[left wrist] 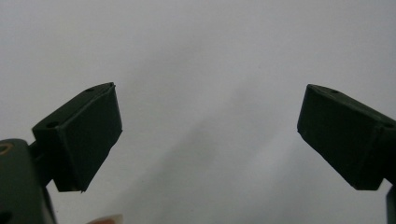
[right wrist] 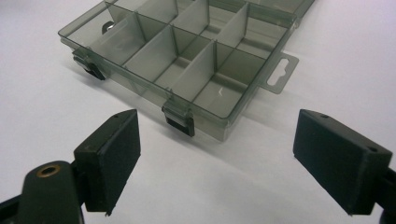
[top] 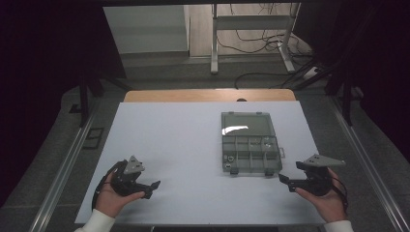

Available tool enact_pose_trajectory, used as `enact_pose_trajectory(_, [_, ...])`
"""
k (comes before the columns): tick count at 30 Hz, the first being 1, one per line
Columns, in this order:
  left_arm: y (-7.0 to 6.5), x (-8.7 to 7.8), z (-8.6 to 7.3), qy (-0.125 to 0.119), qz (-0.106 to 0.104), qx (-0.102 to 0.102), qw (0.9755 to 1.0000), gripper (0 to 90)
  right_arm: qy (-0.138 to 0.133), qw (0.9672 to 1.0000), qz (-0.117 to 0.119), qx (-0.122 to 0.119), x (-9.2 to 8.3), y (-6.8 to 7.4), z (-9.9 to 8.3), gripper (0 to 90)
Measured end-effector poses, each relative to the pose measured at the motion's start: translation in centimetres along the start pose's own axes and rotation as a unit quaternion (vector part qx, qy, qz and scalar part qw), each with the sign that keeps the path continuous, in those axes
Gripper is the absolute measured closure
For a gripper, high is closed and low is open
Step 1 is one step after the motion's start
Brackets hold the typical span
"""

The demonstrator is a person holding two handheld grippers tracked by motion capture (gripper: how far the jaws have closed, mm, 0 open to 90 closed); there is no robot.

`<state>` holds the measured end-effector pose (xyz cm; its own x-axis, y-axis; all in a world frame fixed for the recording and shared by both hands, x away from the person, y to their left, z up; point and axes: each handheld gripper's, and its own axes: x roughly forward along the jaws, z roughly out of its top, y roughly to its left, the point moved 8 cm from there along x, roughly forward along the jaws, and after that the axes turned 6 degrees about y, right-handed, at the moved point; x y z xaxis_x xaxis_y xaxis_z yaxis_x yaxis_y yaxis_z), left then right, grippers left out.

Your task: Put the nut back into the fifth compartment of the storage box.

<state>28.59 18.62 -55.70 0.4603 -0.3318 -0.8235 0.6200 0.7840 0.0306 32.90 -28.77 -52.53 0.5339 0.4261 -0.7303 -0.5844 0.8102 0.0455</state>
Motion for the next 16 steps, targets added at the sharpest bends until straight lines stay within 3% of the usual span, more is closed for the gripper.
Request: enact_pose_trajectory(16, [-0.13, 0.08, 0.12, -0.001, 0.004, 0.002, 1.0000, 6.8, -0.001, 0.9999, 0.003, -0.010, 0.35, 0.18, -0.08, 13.6])
